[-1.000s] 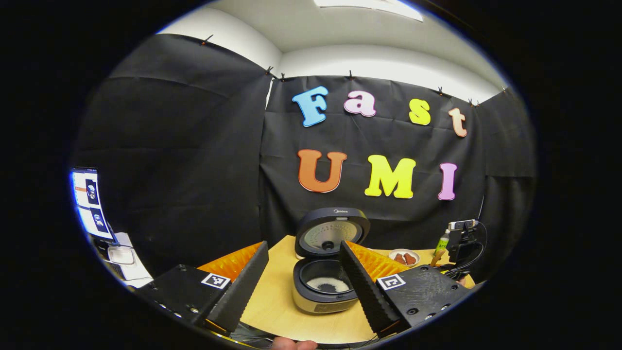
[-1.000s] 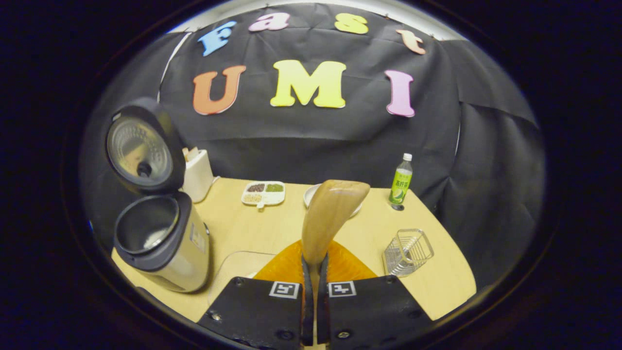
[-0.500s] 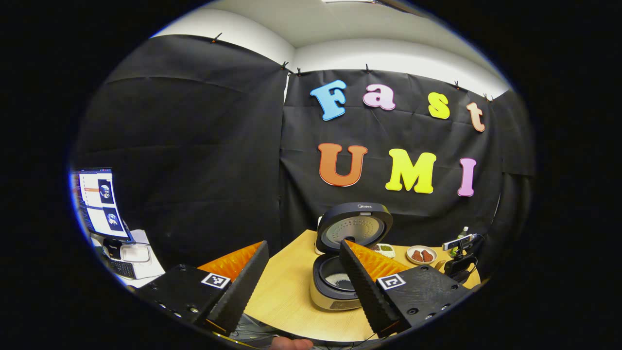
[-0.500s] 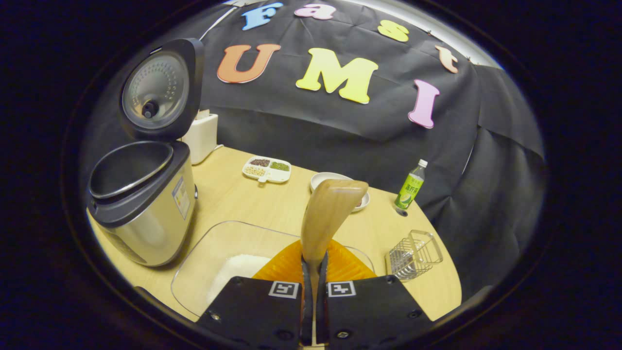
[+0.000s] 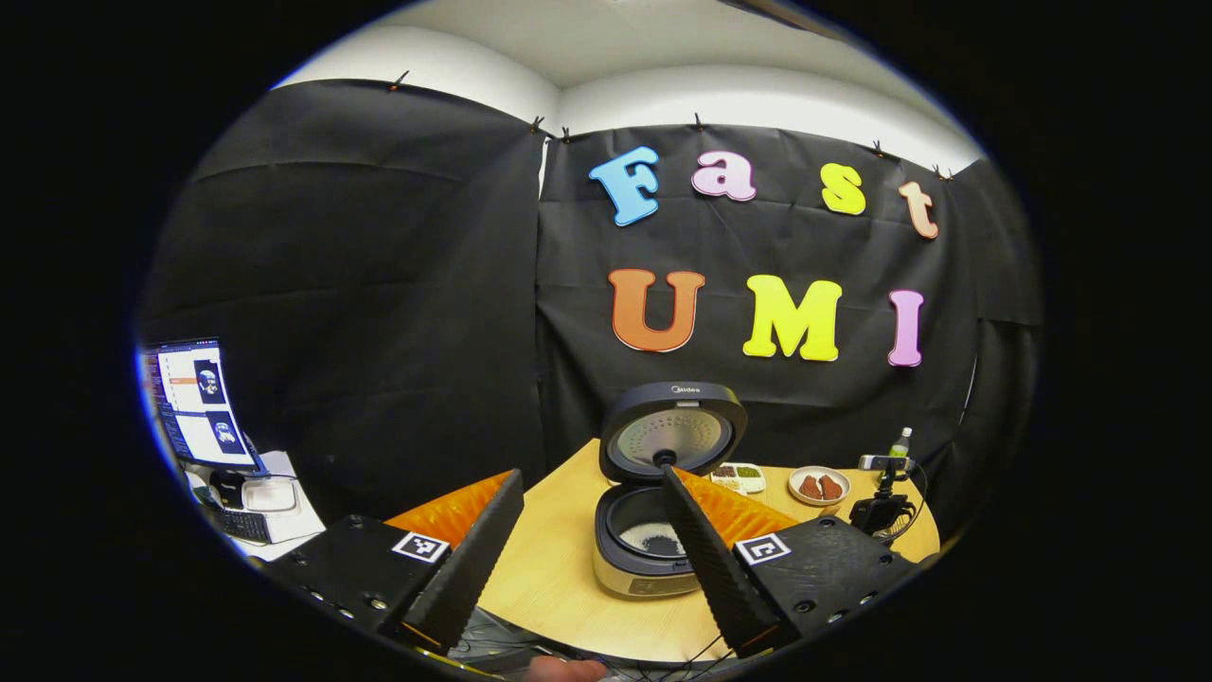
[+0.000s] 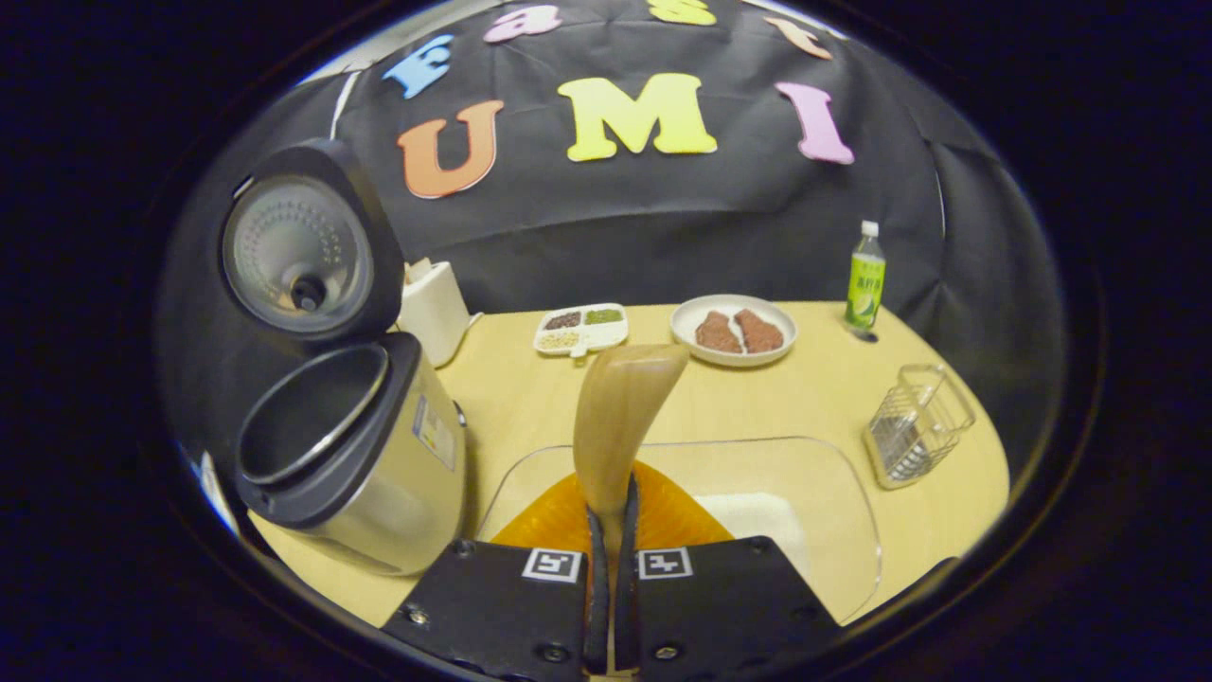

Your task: Close the left gripper, press the button to open the rice cooker; take a wooden spoon from the chopstick holder with the right hand, scoop a spoonful of rice and pour it into the rice cooker, then put the wooden spoon back into the chopstick holder.

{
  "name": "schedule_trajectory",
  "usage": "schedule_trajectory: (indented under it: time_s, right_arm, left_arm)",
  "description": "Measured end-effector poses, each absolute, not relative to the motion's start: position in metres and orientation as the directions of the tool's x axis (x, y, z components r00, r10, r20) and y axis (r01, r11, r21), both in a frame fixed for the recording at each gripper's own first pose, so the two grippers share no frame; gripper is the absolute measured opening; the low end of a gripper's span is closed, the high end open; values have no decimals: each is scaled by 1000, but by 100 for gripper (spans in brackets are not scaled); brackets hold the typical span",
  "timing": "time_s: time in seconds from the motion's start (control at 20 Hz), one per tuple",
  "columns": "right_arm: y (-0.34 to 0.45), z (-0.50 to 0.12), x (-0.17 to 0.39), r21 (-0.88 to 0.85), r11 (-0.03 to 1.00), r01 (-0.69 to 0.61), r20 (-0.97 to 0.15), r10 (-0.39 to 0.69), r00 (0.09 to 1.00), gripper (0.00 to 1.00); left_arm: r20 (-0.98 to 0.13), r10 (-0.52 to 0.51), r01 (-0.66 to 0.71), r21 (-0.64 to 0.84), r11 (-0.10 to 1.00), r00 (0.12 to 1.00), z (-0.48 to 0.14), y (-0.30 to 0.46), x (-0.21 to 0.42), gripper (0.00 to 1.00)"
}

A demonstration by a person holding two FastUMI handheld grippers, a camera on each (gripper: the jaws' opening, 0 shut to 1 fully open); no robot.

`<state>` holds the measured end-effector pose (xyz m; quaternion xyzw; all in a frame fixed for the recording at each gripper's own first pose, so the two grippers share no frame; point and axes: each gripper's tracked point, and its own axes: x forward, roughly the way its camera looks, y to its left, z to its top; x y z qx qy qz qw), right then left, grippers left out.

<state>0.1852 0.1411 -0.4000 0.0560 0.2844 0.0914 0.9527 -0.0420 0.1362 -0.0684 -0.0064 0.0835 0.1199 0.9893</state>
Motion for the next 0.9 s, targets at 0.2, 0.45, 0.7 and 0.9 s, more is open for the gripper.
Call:
schedule_trajectory:
  time_s: [0.2,0.45,0.7,0.9]
  right_arm:
    - [134,-402,189,368,924,-103,-546,304,781,8]
    - [117,-403,194,605,796,6,-521,390,759,8]
    - [78,-373,197,688,724,43,-463,393,795,8]
    - [47,-336,195,753,653,78,-416,381,826,8]
  left_arm:
    - [-176,222,-223,18,975,959,-67,116,-42,95]
    - [-185,195,-191,39,981,963,-68,91,-33,95]
    - [-185,157,-153,36,988,970,-67,68,-20,94]
    - [-178,139,-140,7,990,974,-66,55,-7,95]
